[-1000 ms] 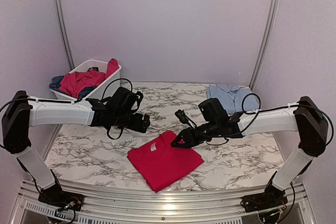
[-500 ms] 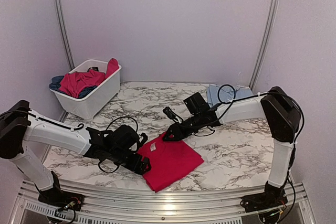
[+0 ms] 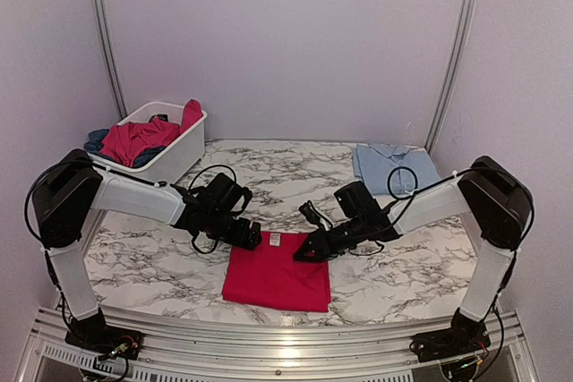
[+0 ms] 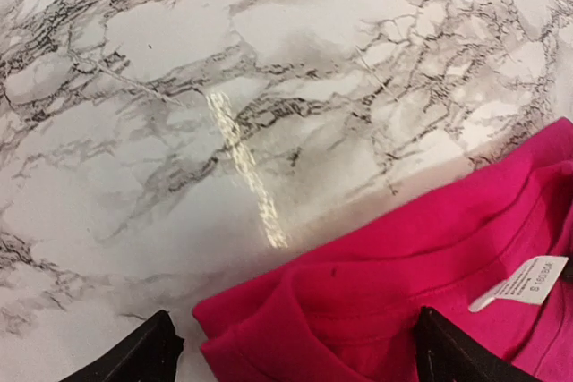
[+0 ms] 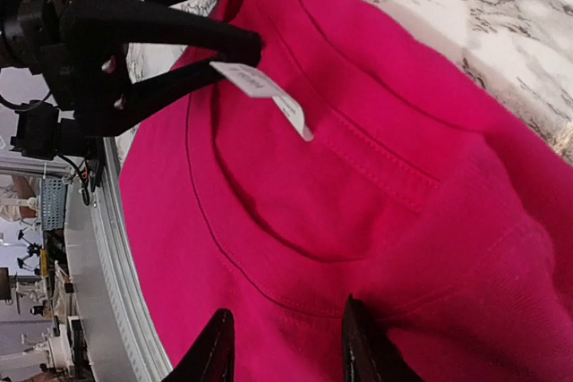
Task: Fold and stack the mixed laundry pile
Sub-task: Rotate the square-folded T-shirt at the center of the board, then pick up the square-folded T-shirt from the center of the board, then pass from the left arm to the right, then place the square-folded T-shirt at the center of the board.
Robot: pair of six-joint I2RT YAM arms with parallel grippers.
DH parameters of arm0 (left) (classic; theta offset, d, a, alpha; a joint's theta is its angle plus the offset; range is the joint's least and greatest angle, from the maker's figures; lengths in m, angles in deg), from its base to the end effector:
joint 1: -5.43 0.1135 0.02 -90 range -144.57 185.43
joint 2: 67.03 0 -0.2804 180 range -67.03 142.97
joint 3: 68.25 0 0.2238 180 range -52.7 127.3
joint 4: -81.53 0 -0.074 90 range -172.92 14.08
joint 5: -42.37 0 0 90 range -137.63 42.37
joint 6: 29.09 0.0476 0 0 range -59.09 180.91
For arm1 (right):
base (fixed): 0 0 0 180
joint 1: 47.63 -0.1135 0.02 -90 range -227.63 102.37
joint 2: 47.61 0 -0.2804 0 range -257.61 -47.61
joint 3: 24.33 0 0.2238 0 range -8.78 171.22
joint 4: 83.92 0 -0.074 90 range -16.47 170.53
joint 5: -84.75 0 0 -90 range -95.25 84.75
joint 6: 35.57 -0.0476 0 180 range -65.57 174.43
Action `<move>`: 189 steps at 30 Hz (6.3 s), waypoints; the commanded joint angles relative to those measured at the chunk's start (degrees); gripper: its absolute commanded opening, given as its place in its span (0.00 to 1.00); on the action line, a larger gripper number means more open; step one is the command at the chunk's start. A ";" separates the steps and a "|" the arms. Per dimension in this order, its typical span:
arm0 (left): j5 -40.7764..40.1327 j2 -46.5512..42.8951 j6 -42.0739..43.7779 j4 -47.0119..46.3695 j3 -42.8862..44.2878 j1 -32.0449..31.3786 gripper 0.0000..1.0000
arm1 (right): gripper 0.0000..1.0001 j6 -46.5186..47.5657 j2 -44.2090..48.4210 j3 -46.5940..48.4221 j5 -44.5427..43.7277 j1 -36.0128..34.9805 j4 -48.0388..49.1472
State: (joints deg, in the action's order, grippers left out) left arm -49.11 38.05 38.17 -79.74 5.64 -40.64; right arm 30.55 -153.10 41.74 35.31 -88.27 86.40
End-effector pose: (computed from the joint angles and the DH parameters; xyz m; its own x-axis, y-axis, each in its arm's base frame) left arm 0.2525 -0.2603 0.1753 -0.7634 0.2355 -0.6014 0.4481 0.8637 -0.2307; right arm 0.2378 0.2449 0.1583 -0.8555 -0.3290 -0.3997 -0.5157 0.4729 0.7145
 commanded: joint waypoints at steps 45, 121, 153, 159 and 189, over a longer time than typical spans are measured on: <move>-1.93 13.33 40.44 -9.24 9.18 -33.37 0.21 | 0.60 -20.21 37.38 -27.37 -1.55 6.81 3.35; -11.75 -7.99 26.24 -19.00 -3.72 -26.50 0.99 | 0.00 16.11 -0.53 24.95 -38.91 13.40 -27.73; -12.77 -10.27 26.26 -20.89 -9.38 -25.92 0.99 | 0.00 37.46 -10.81 64.79 -66.09 20.87 -42.63; -12.70 -9.94 26.34 -21.02 -9.34 -25.84 0.99 | 0.00 37.62 -10.89 67.71 -65.48 21.98 -44.00; -12.12 -7.06 27.83 -18.76 -5.85 -24.78 0.99 | 0.00 41.24 -20.03 60.26 -61.48 37.39 -30.04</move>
State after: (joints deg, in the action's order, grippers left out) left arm -61.17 30.27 65.25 -99.24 -2.38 -65.93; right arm 70.20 -171.48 102.48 -25.78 -52.32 49.96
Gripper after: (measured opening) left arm 0.989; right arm 0.020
